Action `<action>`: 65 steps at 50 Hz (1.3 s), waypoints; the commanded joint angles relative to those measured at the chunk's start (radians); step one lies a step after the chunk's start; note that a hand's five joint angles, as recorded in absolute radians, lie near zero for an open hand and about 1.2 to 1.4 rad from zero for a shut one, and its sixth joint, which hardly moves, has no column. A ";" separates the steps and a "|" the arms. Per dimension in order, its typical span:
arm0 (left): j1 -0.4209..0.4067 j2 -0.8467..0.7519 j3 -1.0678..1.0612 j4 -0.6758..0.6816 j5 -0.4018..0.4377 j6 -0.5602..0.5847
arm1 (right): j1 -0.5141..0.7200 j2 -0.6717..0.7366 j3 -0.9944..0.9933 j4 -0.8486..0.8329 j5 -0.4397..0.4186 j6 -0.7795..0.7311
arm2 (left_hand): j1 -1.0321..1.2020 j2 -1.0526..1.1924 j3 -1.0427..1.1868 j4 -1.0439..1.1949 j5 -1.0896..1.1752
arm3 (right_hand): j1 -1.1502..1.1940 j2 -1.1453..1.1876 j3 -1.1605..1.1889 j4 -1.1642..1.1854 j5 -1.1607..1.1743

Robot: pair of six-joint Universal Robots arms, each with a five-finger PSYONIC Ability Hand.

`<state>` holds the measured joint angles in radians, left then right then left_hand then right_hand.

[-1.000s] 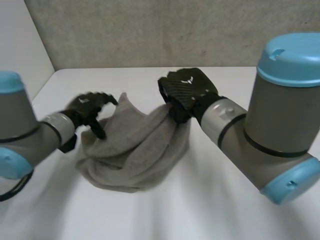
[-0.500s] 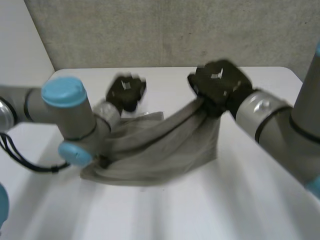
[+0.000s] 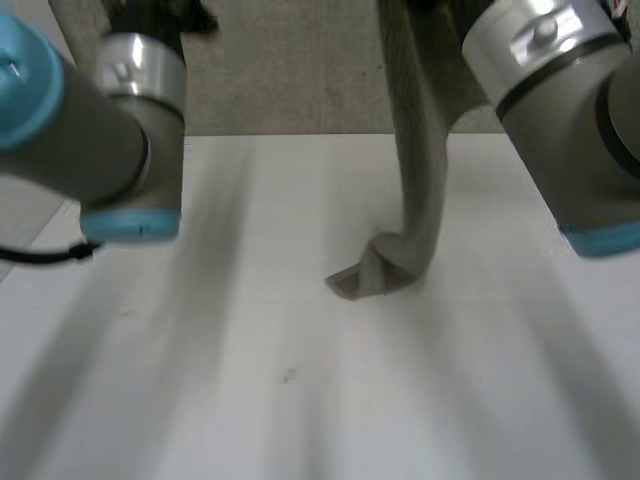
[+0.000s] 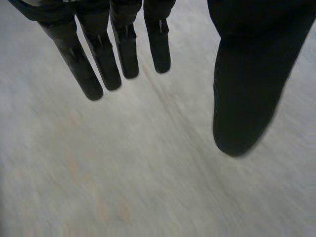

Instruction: Fold the towel.

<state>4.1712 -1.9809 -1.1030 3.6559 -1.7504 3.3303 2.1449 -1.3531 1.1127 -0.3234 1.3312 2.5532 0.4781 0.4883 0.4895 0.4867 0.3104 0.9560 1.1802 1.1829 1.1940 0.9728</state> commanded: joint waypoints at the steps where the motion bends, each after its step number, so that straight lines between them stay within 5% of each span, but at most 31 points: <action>1: 0.003 -0.019 -0.207 -0.019 0.164 -0.057 | 0.001 -0.104 0.127 0.106 -0.021 -0.024 | -0.144 -0.154 -0.156 -0.153 -0.151 | 0.440 0.216 0.213 0.202 0.249; 6: 0.003 -0.102 -0.236 -0.037 0.304 -0.122 | -0.005 -0.165 0.168 0.161 -0.020 -0.102 | -0.144 -0.154 -0.156 -0.153 -0.151 | 0.440 0.216 0.213 0.202 0.249; 14: 0.004 -0.206 -0.186 -0.138 0.367 -0.248 | -0.019 -0.219 0.171 0.234 -0.032 -0.119 | -0.135 -0.146 -0.147 -0.144 -0.142 | 0.440 0.216 0.213 0.202 0.249; 25: -0.014 -0.309 -0.159 -0.194 0.497 -0.262 | -0.020 -0.268 0.208 0.262 -0.037 -0.119 | -0.065 -0.075 -0.076 -0.074 -0.072 | 0.440 0.216 0.213 0.202 0.249; 28: -0.054 -0.335 -0.159 -0.197 0.520 -0.261 | -0.026 -0.271 0.220 0.259 -0.037 -0.120 | 0.155 0.145 0.144 0.147 0.148 | 0.440 0.216 0.213 0.202 0.249; 30: -0.069 -0.340 -0.158 -0.198 0.516 -0.261 | -0.049 -0.268 0.226 0.259 -0.037 -0.122 | 0.521 0.510 0.509 0.512 0.514 | 0.440 0.216 0.213 0.202 0.249; 33: -0.069 -0.337 -0.155 -0.198 0.514 -0.259 | -0.097 -0.268 0.226 0.262 -0.037 -0.123 | 0.604 0.594 0.593 0.596 0.598 | 0.440 0.216 0.213 0.202 0.249; 35: -0.068 -0.329 -0.135 -0.203 0.512 -0.261 | -0.121 -0.264 0.225 0.262 -0.037 -0.122 | 0.916 0.906 0.905 0.907 0.909 | 0.440 0.216 0.213 0.202 0.249; 44: -0.051 -0.294 -0.086 -0.301 0.459 -0.252 | -0.149 -0.209 0.200 0.242 -0.029 -0.139 | 0.918 0.908 0.907 0.910 0.911 | 0.440 0.216 0.213 0.202 0.249; 54: 0.049 -0.051 0.150 -0.289 0.091 -0.256 | -0.157 -0.135 0.130 0.002 0.080 -0.182 | 0.918 0.908 0.907 0.910 0.911 | 0.440 0.216 0.213 0.202 0.249; 65: 0.053 0.134 -0.091 -0.269 0.114 -0.255 | -0.154 -0.139 0.217 -0.011 0.089 -0.180 | 0.918 0.908 0.907 0.910 0.911 | 0.440 0.216 0.213 0.202 0.249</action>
<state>4.2340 -1.9176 -0.9924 3.3777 -1.6710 3.0728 1.9885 -1.4861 1.2726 -0.3464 1.4209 2.3733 1.1731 1.2168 1.2147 1.2167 1.0232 0.9560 1.1802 1.1874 1.1940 0.9770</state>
